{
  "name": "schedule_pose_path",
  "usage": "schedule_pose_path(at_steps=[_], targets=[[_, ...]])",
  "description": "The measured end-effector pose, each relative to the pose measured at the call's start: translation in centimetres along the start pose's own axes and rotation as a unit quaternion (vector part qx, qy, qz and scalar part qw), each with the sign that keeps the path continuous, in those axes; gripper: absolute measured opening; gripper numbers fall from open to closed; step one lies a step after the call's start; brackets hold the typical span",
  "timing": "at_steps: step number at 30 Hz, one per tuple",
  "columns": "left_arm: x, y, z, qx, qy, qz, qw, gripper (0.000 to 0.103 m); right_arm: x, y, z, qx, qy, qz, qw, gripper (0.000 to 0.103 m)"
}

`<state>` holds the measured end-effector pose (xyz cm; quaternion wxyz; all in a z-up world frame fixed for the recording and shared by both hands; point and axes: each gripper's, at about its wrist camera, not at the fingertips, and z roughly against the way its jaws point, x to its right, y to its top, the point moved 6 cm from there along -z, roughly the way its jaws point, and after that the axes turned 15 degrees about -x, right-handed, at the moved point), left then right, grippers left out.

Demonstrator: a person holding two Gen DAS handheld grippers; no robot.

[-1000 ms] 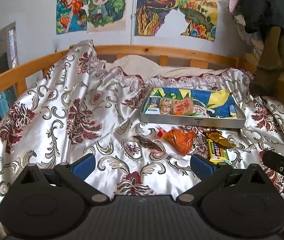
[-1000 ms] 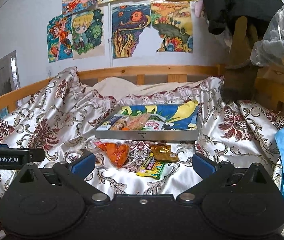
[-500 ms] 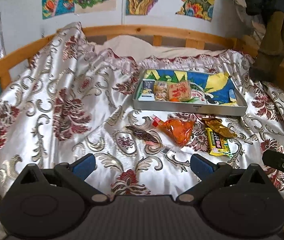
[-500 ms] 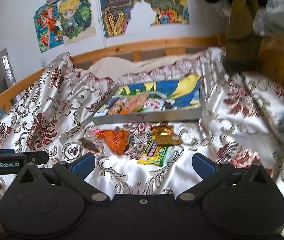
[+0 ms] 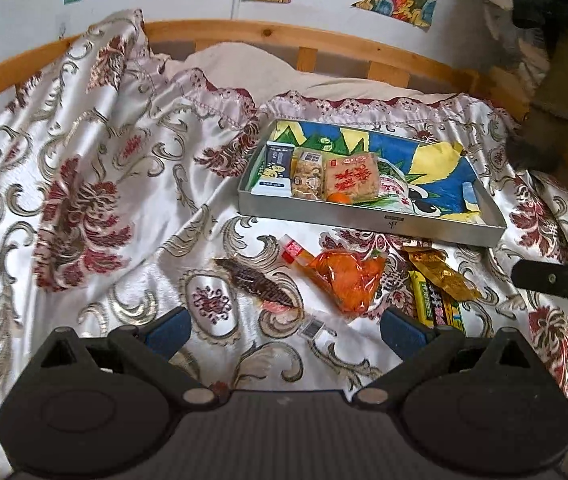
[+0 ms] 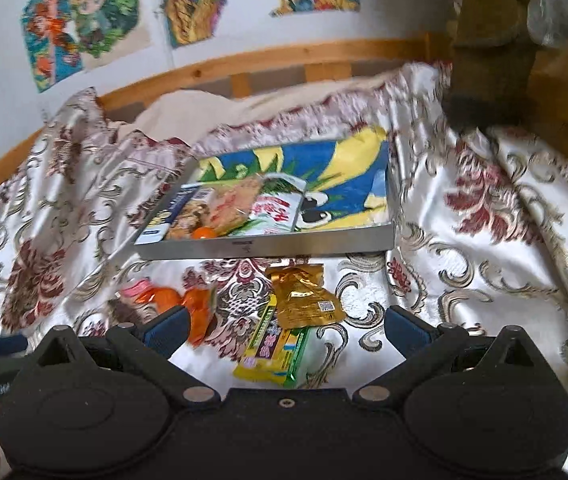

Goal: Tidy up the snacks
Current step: 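Grasp the orange spicy snack bag with left tool while right tool grasps the gold foil bag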

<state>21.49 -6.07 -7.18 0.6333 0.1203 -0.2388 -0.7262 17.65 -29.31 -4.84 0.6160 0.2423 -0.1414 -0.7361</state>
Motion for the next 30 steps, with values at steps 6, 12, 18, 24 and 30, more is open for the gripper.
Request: schedule_pose_path(at_steps=[6,12,18,24,30], targets=[[0.9,1.2,-2.8,0.000,-0.011,-0.004,0.9999,0.103,0.1,3.4,-3.3,-0.006,-0.002,0.062,0.998,0.102],[2.2,1.8,-5.3,-0.009,-0.020,-0.030,0.9993,0.103,1.9,5.1,-7.8,-0.050,0.007,0.080,0.996,0.102],[3.1,2.5,-7.3,-0.004,-0.044,-0.041,0.9982,0.103,3.2,5.4,-10.7,-0.084,0.028,0.049,0.995,0.102],[4.5,3.0,-8.4,0.014,-0.049,-0.086,0.9950,0.103,2.6,5.2,-11.6,-0.093,0.044,0.053,0.993,0.100],[4.2,3.0,-9.2,0.029,-0.055,-0.066,0.9959,0.102,1.7,4.2,-12.6,-0.111,0.004,0.093,0.989,0.100]])
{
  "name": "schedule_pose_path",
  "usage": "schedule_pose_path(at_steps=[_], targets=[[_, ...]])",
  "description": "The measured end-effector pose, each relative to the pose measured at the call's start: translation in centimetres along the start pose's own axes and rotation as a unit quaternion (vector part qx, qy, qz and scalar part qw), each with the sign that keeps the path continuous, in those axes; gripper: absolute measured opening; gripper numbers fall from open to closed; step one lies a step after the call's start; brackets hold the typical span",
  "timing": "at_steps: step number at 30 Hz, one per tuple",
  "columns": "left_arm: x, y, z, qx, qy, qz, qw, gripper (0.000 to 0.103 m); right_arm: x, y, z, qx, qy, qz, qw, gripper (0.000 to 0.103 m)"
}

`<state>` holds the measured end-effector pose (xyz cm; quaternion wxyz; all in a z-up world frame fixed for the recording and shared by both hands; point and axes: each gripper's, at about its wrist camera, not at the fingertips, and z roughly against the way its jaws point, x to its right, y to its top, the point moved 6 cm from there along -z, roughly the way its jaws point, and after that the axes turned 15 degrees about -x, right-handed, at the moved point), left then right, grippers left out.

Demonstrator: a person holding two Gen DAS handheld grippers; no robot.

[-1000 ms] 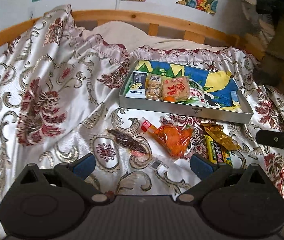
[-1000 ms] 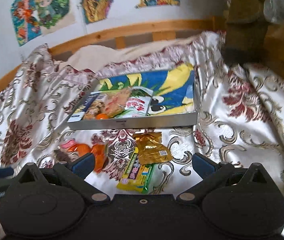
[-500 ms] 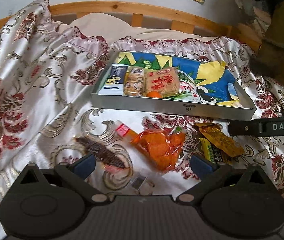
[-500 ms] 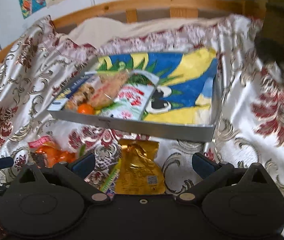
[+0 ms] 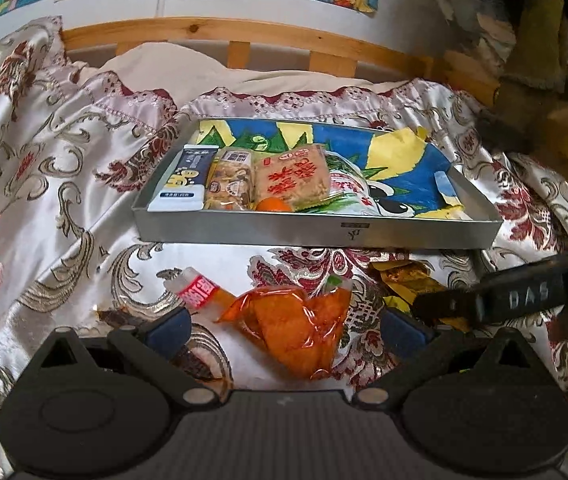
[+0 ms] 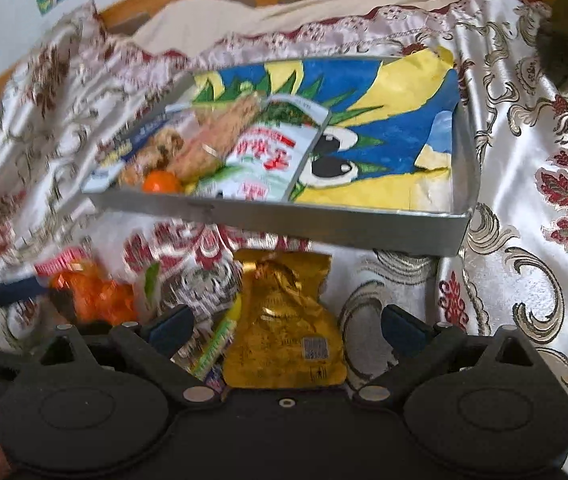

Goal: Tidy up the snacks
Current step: 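Grasp the orange spicy snack bag with left tool while right tool grasps the gold foil bag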

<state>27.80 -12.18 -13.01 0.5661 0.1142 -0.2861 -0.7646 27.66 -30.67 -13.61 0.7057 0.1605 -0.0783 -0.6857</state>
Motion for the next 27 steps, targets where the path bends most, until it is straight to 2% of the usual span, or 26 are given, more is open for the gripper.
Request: schedule_pose_path(at_steps=[3,8,10,13,18,23,27], targets=[[-0.1,0.1,-0.3,-0.002,-0.001,0.000,1.0000,0.102,-0.3,-0.2,-0.3,0.001,-0.019,0.017,1.000,0.097],[-0.2,0.3,-0.1,0.006,-0.006,-0.001,1.0000,0.097,-0.6,-0.4,-0.9,-0.006,-0.024,0.027,0.999,0.080],[-0.3,0.4,-0.1,0.004,-0.010,0.002,0.9999,0.092,-0.7,-0.4,-0.9,-0.005,-0.018,0.027,0.999,0.072],[-0.4,0.4,-0.4,-0.004,-0.018,0.003,0.9998,0.083,-0.9,-0.4,-0.8,-0.005,-0.012,0.026,1.000,0.065],[-0.7,0.3,-1.0,-0.017,-0.027,0.008,0.9995,0.064,-0.9,-0.4,-0.9,-0.005,-0.010,0.026,1.000,0.064],[-0.8,0.3,-0.9,-0.017,-0.032,0.016,0.9992,0.063,-1.1,-0.5,-0.8,-0.008,-0.014,0.025,1.000,0.062],[-0.9,0.3,-0.9,-0.018,-0.034,0.021,0.9990,0.063,-1.4,-0.5,-0.6,-0.012,-0.007,0.029,0.999,0.048]])
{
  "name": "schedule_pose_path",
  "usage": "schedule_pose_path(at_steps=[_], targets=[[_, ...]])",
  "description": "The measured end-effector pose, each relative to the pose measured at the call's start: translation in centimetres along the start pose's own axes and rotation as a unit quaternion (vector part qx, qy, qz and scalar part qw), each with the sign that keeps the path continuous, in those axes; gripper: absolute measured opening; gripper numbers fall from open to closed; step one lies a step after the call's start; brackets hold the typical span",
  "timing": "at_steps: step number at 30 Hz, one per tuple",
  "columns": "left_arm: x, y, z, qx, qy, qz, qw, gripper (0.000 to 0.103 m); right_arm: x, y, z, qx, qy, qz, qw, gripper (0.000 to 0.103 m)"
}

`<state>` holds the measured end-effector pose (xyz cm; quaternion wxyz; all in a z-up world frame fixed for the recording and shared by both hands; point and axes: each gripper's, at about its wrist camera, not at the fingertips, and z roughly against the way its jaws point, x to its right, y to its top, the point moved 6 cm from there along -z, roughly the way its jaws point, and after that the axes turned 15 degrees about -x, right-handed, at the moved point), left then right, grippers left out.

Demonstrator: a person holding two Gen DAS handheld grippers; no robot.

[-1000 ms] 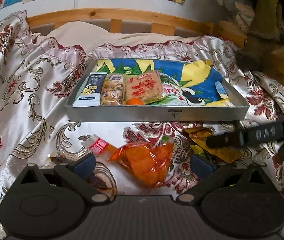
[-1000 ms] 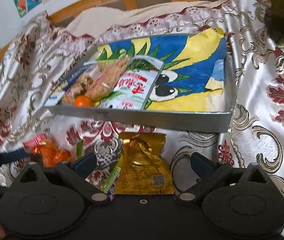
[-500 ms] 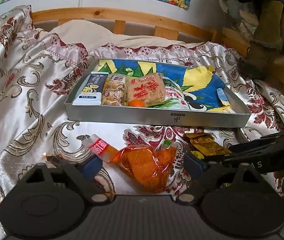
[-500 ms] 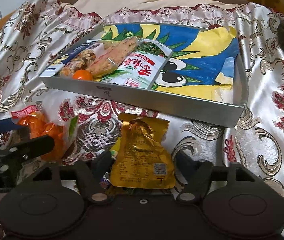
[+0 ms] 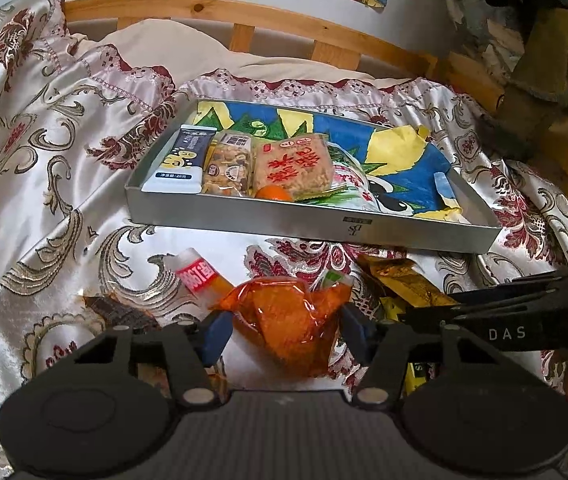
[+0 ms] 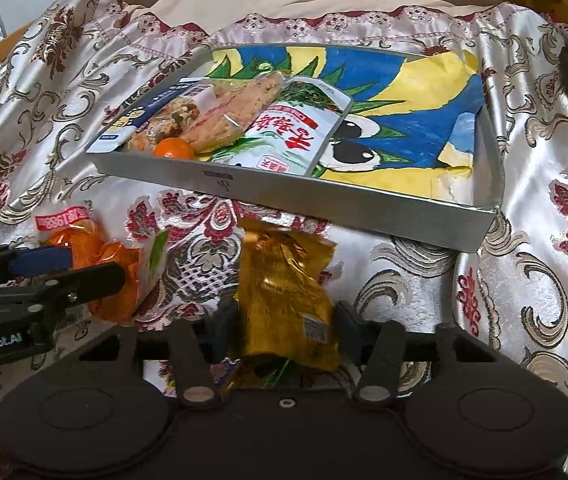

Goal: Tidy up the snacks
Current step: 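Grasp the orange spicy snack bag with left tool while right tool grasps the gold foil bag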

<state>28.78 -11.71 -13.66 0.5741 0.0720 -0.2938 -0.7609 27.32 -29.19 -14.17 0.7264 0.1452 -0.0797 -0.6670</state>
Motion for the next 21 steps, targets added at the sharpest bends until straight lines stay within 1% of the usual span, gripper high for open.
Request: schedule_pose_path(at_steps=[4,8,10,17,21], targets=[[0.15,0.00,0.02,0.000,0.006,-0.002,1.0000,0.063,-0.25,-0.07,-0.04,0.004,-0.003,0.009,1.000,0.046],[0.26,-0.05,0.16,0.002,0.008,-0.002,1.0000,0.062,-0.05,-0.03,0.06,0.006,0.002,0.004,1.000,0.046],[0.21,0.01,0.21,0.005,0.007,0.002,1.0000,0.062,-0.12,-0.02,0.16,0.011,-0.004,0.007,1.000,0.042],[0.10,-0.06,0.32,0.009,0.005,0.009,0.9999,0.060,-0.82,-0.07,0.24,0.026,-0.030,0.029,0.999,0.039],[0.09,0.02,0.55,0.015,0.003,0.015,0.9998,0.059,-0.98,-0.10,0.80,0.028,-0.029,0.031,0.999,0.038]])
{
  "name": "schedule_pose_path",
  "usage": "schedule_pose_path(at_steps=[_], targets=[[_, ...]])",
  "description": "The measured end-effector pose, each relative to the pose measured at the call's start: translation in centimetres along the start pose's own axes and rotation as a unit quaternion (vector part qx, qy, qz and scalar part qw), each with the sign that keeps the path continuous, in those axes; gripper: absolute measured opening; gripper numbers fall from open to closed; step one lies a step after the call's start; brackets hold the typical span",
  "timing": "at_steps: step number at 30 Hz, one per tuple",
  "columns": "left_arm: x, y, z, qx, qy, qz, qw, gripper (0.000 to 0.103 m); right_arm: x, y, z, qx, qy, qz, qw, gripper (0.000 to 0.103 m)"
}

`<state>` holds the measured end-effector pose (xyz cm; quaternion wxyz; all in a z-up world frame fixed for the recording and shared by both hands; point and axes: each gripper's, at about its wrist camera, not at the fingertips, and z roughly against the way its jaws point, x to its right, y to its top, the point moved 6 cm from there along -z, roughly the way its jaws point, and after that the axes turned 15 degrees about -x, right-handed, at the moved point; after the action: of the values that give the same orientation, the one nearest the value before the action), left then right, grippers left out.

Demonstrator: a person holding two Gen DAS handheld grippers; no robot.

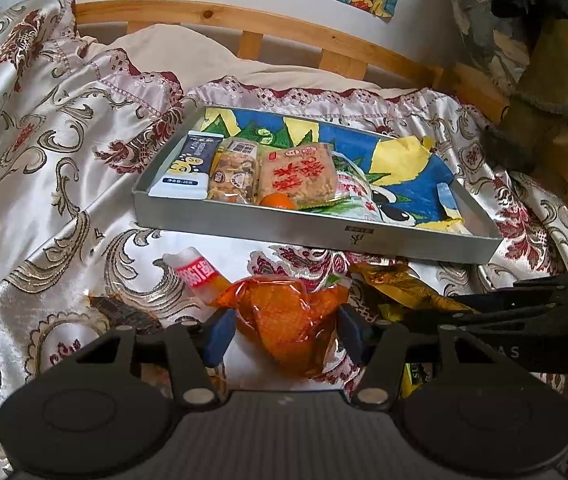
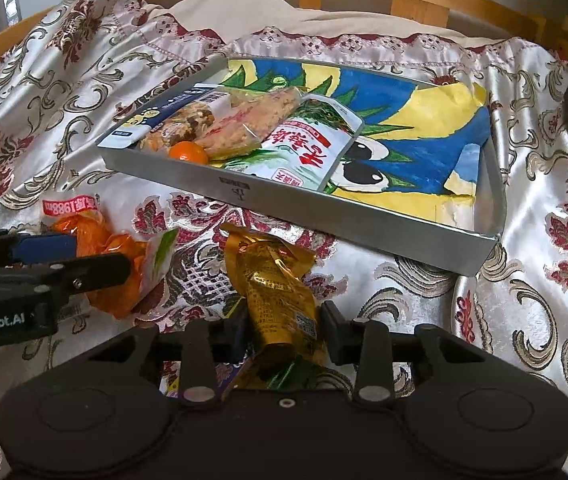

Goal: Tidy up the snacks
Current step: 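Grasp the orange spicy snack bag with left tool while right tool grasps the gold foil bag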

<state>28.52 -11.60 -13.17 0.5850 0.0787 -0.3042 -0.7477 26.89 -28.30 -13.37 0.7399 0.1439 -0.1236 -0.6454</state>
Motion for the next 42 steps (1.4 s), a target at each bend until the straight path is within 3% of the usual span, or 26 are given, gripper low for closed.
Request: schedule_pose_path(at_steps=[3,18,32,42], targets=[[0.1,0.1,0.3,0.006,0.000,0.001,1.0000,0.049,-0.1,0.0,1.0,0.013,0.003,-0.003,1.000,0.038],[0.1,0.1,0.5,0.011,0.009,-0.003,0.9999,0.048,0.0,0.0,3.2,0.049,-0.005,-0.002,0.999,0.038],[0.5,2.1,4.3,0.100,0.011,0.015,0.9948,0.048,0.7,1.0,6.5,0.119,-0.012,-0.004,0.993,0.039],[3.2,6.9,5.2,0.149,-0.002,0.008,0.9888,0.048,5.7,3.3,7.9,0.185,-0.029,-0.070,0.980,0.039]])
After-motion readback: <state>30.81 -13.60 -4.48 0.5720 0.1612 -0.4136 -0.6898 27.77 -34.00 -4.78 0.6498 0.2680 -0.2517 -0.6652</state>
